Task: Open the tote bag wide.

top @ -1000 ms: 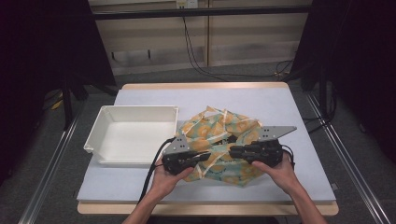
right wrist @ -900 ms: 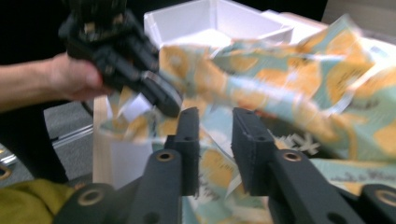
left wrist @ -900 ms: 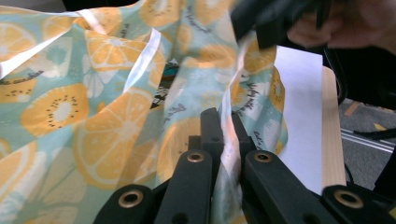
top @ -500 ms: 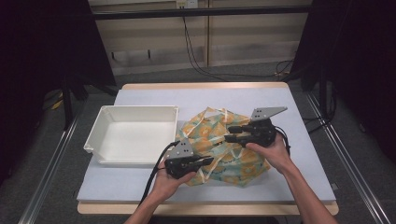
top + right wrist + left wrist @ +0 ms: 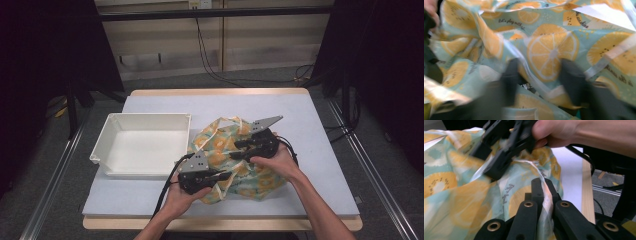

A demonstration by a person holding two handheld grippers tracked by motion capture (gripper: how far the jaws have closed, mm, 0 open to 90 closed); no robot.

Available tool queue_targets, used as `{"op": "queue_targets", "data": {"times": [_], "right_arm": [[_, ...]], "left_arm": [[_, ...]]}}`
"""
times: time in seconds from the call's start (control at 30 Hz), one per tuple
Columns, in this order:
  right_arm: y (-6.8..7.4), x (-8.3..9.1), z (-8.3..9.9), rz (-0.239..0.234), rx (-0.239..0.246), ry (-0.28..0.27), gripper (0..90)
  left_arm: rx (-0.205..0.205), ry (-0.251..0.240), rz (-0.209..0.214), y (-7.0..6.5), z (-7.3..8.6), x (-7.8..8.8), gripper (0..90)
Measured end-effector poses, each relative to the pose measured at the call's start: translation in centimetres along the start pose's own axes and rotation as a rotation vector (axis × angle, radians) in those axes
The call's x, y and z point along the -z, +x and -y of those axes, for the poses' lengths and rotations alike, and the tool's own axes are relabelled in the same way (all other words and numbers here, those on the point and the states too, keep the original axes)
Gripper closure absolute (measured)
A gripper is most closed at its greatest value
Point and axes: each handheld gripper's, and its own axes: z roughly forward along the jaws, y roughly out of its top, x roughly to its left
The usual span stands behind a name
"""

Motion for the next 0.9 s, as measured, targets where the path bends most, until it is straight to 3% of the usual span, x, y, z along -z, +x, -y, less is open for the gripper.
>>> {"op": "queue_targets", "data": {"times": [0.07,0.17,0.3,0.47,0.67,0.77,0.83,0.9], "right_arm": [[-0.2,0.3,-0.2,-0.010,-0.028,-0.045,83.7],[-0.7,1.0,-0.5,-0.015,-0.058,-0.081,90.0],[-1.7,2.0,-1.6,0.007,-0.091,-0.121,90.0],[-3.4,2.6,-3.2,0.043,-0.124,-0.160,90.0],[-4.8,2.0,-3.9,0.087,-0.153,-0.150,90.0],[-5.7,1.4,-3.3,0.124,-0.194,-0.151,90.0],[-6.1,1.2,-2.9,0.119,-0.213,-0.151,90.0],[-6.1,1.2,-2.7,0.113,-0.216,-0.154,90.0]], "left_arm": [[-0.024,0.005,0.014,-0.5,0.0,0.0,90.0],[-0.040,0.029,0.018,-1.0,0.1,0.1,90.0],[-0.080,0.082,0.044,-1.8,0.6,-0.3,90.0],[-0.100,0.108,0.080,-2.8,1.2,-0.5,90.0],[-0.147,0.175,0.130,-4.0,2.3,-0.7,90.0],[-0.146,0.197,0.153,-4.4,3.0,-0.7,90.0],[-0.149,0.203,0.157,-4.6,3.3,-0.8,89.9],[-0.121,0.189,0.142,-4.5,3.4,-0.8,88.8]]}}
